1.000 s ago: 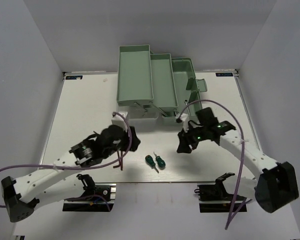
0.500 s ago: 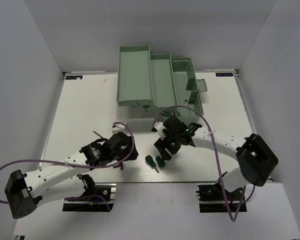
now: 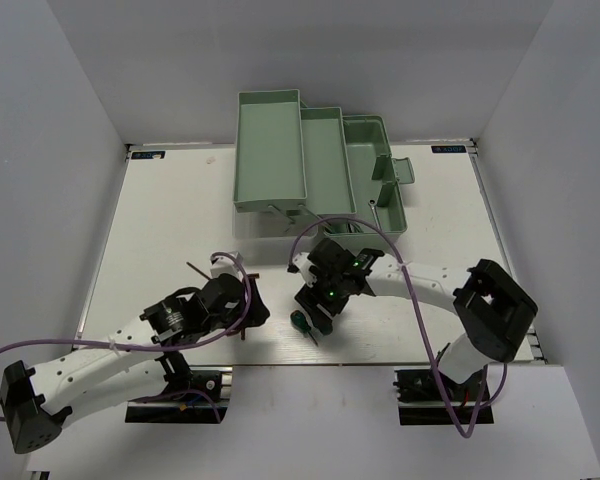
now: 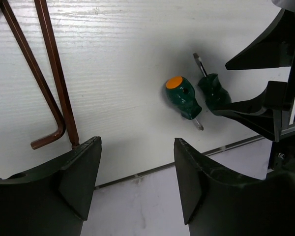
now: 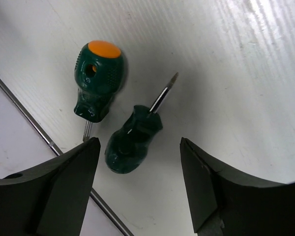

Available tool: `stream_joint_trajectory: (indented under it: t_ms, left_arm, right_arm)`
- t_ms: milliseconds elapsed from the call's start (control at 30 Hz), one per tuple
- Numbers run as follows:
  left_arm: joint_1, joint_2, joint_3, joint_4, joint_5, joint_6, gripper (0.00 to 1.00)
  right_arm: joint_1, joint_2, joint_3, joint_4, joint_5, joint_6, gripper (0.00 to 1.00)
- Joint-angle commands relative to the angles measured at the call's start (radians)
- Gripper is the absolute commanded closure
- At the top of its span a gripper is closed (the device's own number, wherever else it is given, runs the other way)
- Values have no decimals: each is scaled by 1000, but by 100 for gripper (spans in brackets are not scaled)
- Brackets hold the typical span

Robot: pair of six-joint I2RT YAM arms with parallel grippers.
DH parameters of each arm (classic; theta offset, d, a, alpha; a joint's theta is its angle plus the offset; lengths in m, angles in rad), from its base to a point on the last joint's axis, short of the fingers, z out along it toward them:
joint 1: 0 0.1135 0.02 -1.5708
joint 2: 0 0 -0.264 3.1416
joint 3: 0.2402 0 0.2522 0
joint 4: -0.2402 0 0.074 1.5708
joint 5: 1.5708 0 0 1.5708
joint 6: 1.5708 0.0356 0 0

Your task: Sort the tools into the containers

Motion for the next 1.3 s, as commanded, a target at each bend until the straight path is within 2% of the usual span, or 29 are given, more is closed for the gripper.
stream_joint_trajectory:
  t_ms: [0,367,433,467,600,633,700,733,800,967,1133,1233,1267]
  left_arm:
    - [-6,-9,-16,-11,13,-11,29]
    - [-6,-9,-16,0,33,-11,29]
    - [-6,15,-16,39,47,-11,29]
    - [-6,47,-16,40,60,-11,29]
    - [-15,148,-16,96,82,-11,30]
    - [-15,169,-16,130,91,-11,30]
    - [-26,211,-16,158,91,-11,31]
    - [-26,256,-7,180,91,-11,31]
    - [-37,300,11,200,91,-20,31]
    - [-57,423,88,265,91,-38,31]
    - [-90,501,152,274,81,-72,29]
    - [-101,528,177,287,58,-110,29]
    - [-101,550,186,287,45,-123,28]
  right_arm:
    - [25,20,35,-27,13,11,28]
    - [85,90,15,-15,167,-6,32]
    - [96,96,14,-5,172,-10,37]
    - [97,104,12,-5,237,-10,39]
    - [94,89,9,-5,253,-23,61]
    - [94,70,9,-10,257,-39,71]
    - [91,46,7,-28,261,-64,81]
    - [85,3,11,-31,278,-81,90]
    - [73,-45,29,-73,280,-113,100]
    - [34,-221,83,-165,272,-209,100]
    - [11,-321,181,-223,289,-269,100]
    - [-9,-347,279,-206,417,-277,100]
    - [-22,-330,291,-141,463,-276,100]
